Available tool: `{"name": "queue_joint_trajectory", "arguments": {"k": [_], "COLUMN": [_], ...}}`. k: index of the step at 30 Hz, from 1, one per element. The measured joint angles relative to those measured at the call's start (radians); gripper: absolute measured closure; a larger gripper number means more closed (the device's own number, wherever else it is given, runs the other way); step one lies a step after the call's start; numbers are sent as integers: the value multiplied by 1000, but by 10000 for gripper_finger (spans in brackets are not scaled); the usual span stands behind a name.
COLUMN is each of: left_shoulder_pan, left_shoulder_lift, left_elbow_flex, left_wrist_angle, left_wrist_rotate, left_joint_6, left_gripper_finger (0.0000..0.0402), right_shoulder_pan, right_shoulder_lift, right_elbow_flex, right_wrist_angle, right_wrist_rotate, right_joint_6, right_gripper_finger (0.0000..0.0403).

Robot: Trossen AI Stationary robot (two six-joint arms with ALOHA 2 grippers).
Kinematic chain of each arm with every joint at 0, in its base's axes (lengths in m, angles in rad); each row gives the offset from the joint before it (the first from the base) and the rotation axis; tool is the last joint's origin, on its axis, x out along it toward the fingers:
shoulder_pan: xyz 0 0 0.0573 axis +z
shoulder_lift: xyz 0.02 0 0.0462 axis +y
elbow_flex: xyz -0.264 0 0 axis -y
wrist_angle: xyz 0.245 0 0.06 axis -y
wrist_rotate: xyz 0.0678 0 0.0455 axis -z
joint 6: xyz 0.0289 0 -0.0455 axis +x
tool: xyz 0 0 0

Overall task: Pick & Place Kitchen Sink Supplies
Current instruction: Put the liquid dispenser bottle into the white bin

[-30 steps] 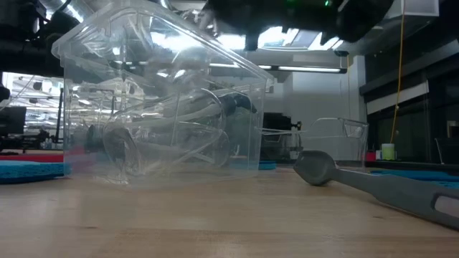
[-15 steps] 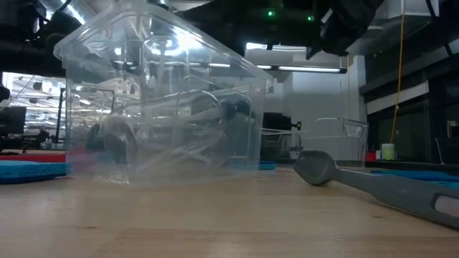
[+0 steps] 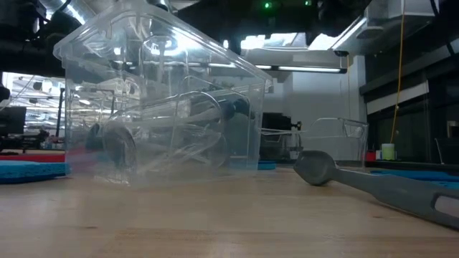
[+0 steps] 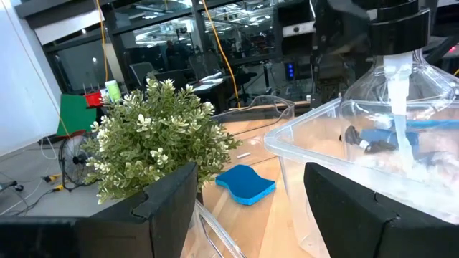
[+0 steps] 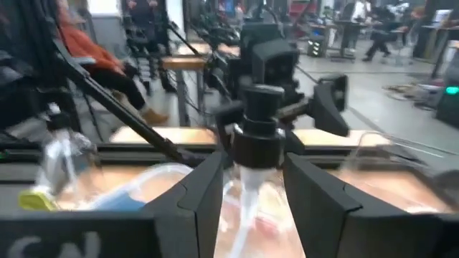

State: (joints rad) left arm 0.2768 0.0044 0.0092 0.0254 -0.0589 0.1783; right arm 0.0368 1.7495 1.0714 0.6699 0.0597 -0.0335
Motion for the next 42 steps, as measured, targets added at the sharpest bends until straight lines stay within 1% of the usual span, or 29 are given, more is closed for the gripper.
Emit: {"name": "queue_joint_trajectory", "arguments": {"k": [3, 4, 8, 10, 12, 14, 17, 20, 23, 26, 29, 42], "left_shoulder_pan": [0, 0, 0, 0, 0, 0, 0, 0, 0, 0, 0, 0], "left_shoulder_lift": [0, 0, 0, 0, 0, 0, 0, 0, 0, 0, 0, 0], "left_elbow_flex": [0, 0, 0, 0, 0, 0, 0, 0, 0, 0, 0, 0], "left_wrist_angle": [0, 0, 0, 0, 0, 0, 0, 0, 0, 0, 0, 0], "left_wrist_rotate": [0, 0, 0, 0, 0, 0, 0, 0, 0, 0, 0, 0], "left_joint_6": [0, 0, 0, 0, 0, 0, 0, 0, 0, 0, 0, 0], "left_gripper_finger": [151, 151, 151, 151, 151, 151, 151, 151, 151, 151, 151, 151], "right_shoulder_pan": [7, 7, 7, 8, 8, 7, 9, 12, 12, 11, 11, 11], "right_shoulder_lift": [-23, -27, -29, -29, -29, -29, -25, -13, 9, 29, 45, 138], "right_elbow_flex": [0, 0, 4, 21, 48, 86, 144, 178, 204, 225, 241, 328], "right_wrist_angle": [-57, -64, -60, -78, -105, -166, -279, -345, -352, -348, -353, -361], "right_wrist_rotate": [80, 86, 29, 24, 18, 9, 16, 51, 52, 53, 52, 43], "right_joint_6": [-37, -49, -49, -56, -57, -56, -53, -43, -31, -26, -26, 4], "right_gripper_finger": [269, 273, 281, 279, 268, 248, 209, 167, 132, 108, 99, 97]}}
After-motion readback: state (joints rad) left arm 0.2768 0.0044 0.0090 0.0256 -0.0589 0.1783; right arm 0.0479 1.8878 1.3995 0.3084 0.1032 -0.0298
